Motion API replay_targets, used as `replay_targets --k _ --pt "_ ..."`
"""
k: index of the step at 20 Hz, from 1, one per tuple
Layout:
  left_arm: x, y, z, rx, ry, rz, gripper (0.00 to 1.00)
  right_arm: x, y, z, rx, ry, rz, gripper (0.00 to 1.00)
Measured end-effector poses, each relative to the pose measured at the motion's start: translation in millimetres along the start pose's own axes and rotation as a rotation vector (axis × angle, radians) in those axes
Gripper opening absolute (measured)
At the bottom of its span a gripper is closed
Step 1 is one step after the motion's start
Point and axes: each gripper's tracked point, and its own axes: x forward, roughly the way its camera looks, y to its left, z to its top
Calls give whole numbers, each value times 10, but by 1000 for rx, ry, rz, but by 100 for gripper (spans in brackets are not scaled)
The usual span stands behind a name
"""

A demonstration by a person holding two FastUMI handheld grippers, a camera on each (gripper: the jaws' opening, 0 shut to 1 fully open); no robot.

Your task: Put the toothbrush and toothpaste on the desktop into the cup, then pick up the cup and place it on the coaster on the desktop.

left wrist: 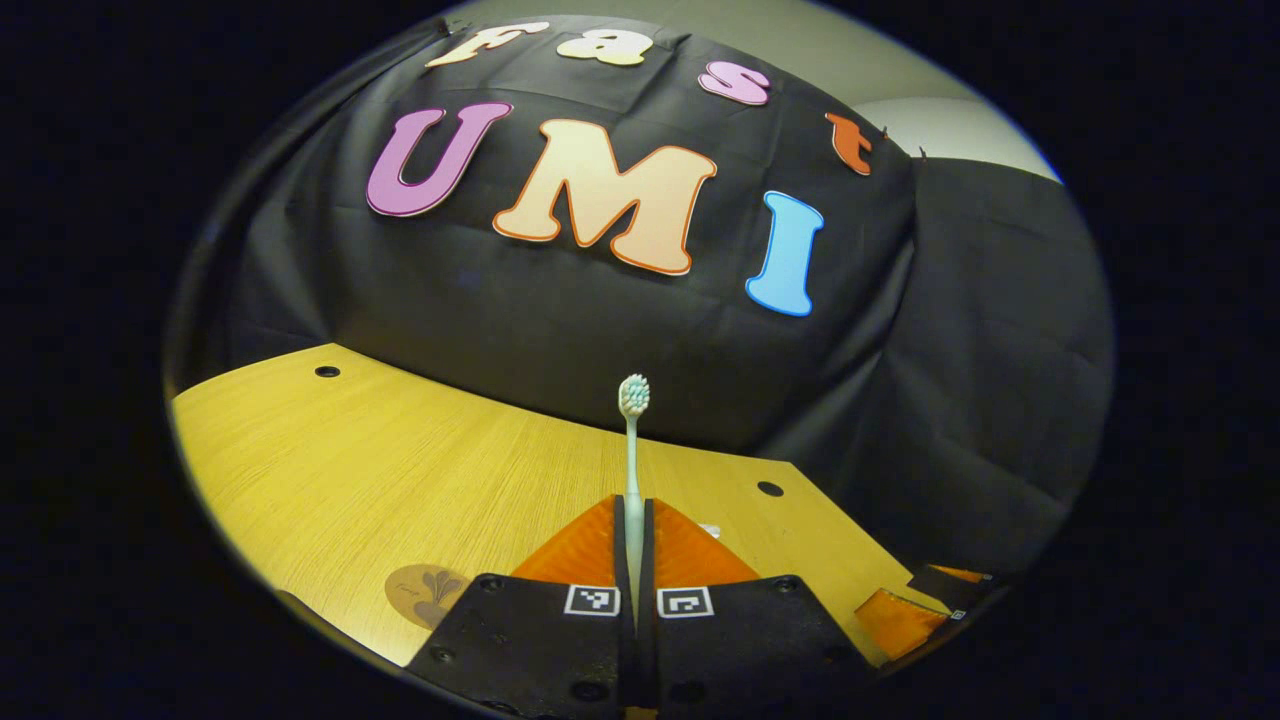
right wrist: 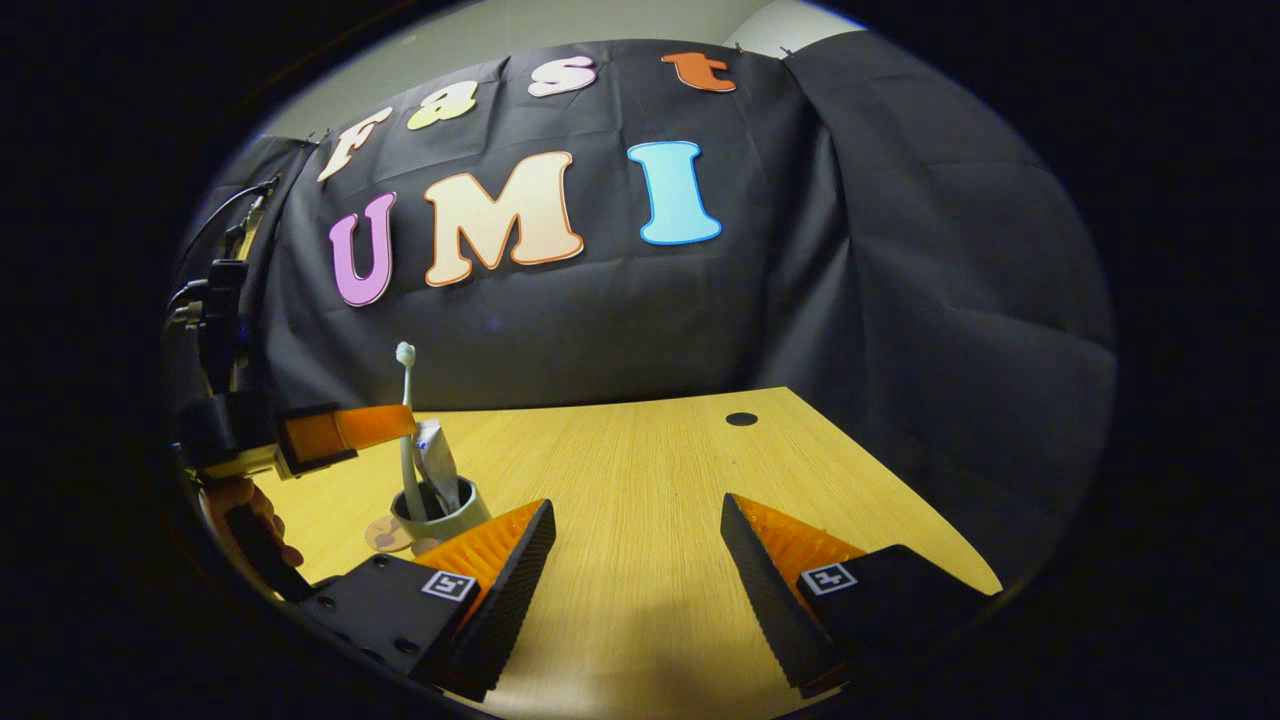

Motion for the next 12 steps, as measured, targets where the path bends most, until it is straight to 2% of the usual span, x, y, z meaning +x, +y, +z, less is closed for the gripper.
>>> replay_targets --k 7,11,12 --pt "-49 -8 -52 25 9 4 1 -2 82 -75 0 26 21 100" --pt "-138 -64 -50 18 16 -21 9 38 110 -32 4 22 26 100" --pt "-165 -71 -46 15 19 -25 20 35 118 -36 2 23 27 100"
